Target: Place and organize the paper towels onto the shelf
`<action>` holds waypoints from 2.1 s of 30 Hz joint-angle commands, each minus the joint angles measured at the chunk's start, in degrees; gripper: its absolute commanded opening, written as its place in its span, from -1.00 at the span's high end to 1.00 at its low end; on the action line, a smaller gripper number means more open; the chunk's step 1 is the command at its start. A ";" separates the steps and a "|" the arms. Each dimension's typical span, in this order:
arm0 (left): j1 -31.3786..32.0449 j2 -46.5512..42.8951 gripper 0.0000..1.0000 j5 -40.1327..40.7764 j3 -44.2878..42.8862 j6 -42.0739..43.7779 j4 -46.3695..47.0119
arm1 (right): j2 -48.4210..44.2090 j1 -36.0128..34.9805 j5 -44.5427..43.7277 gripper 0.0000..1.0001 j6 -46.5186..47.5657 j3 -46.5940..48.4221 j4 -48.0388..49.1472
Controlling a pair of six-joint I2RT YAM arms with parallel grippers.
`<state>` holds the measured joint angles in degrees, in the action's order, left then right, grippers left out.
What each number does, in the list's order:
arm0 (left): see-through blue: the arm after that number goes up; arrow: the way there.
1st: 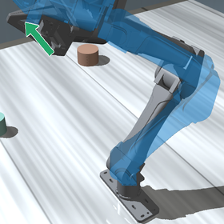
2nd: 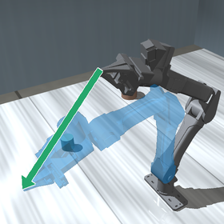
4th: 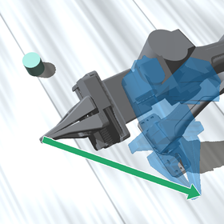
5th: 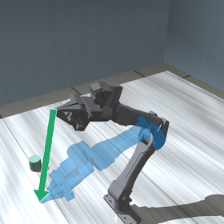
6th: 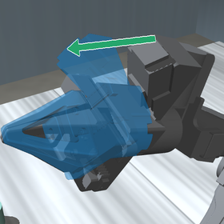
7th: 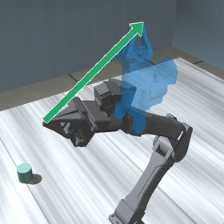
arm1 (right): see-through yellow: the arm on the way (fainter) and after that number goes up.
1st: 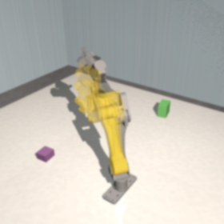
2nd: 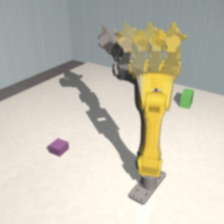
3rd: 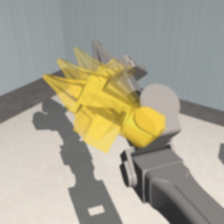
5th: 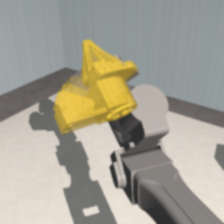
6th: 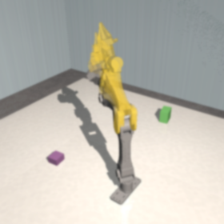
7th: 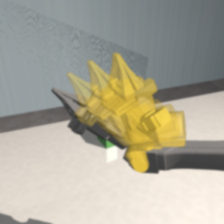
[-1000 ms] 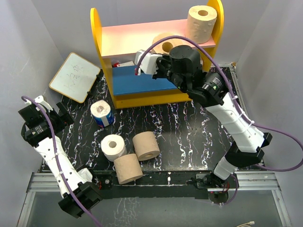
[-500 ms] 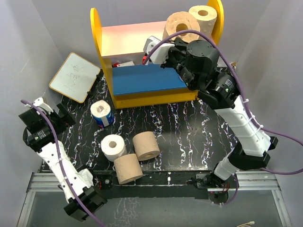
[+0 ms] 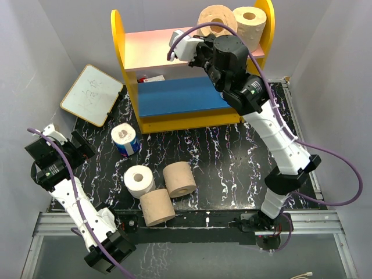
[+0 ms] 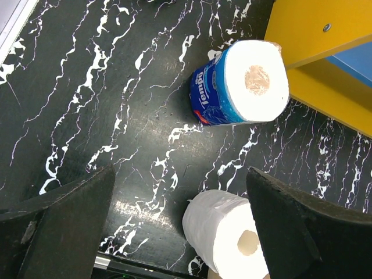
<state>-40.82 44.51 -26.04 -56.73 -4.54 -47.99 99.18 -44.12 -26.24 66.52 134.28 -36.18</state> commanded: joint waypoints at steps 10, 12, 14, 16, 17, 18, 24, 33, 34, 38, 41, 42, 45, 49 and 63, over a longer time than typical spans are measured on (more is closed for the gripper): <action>-0.50 -1.97 -0.86 -1.75 0.74 -0.52 -0.18 | 2.87 5.70 5.70 1.00 -2.64 4.66 8.93; -0.50 -2.06 -0.86 -1.65 0.74 -0.48 -0.18 | 3.08 6.07 5.76 1.00 -2.91 4.19 9.66; -0.56 -2.21 -0.86 -1.64 0.78 -0.49 -0.18 | 3.36 6.30 5.89 1.00 -3.16 3.80 9.77; -0.54 -2.24 -0.86 -1.73 0.82 -0.47 -0.17 | 3.60 6.73 6.30 1.00 -3.48 3.06 9.81; -0.52 -2.24 -0.86 -1.73 0.83 -0.47 -0.18 | 3.69 7.09 6.59 1.00 -3.68 2.67 9.98; -0.57 -2.23 -0.86 -1.73 0.83 -0.47 -0.18 | 3.85 7.34 6.75 1.00 -3.80 2.51 10.11; -0.54 -2.41 -0.87 -2.03 0.86 -0.43 -0.18 | 4.84 8.24 6.90 0.68 -4.85 2.55 11.45; -0.59 -1.81 -0.87 -2.23 1.01 -0.39 -0.18 | 4.07 8.40 7.22 -0.15 -4.64 1.86 14.05; -0.60 -1.80 -0.87 -2.25 1.01 -0.39 -0.18 | 3.76 8.29 7.56 -0.17 -4.70 1.93 14.30; -0.59 -1.87 -0.87 -2.26 0.91 -0.42 -0.22 | -1.93 5.02 9.48 -0.46 -5.51 -1.58 15.14; -0.62 -1.79 -0.87 -1.23 -0.39 -0.60 -0.13 | -4.82 0.36 12.69 -0.61 -8.85 -3.25 3.42; -0.58 -1.27 -0.87 -0.79 -1.34 -0.60 -0.24 | -7.00 -1.35 13.91 -0.66 -9.70 -7.37 -1.56; -0.65 4.98 -0.88 0.80 -9.46 3.95 -3.87 | -10.99 -6.26 18.98 -0.67 -11.82 -19.09 -11.39; -0.63 17.71 -0.89 11.34 -20.24 6.63 -10.48 | -14.12 -8.19 29.89 -0.69 -18.47 -33.72 -12.32; -0.72 31.37 -0.96 5.40 -32.16 3.25 -22.93 | -5.35 -24.21 44.36 -0.70 -32.96 -35.79 -3.41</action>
<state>-41.15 76.07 -20.25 -86.35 0.14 -65.84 92.09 -62.46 15.55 36.93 91.90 -44.77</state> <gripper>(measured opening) 0.977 0.852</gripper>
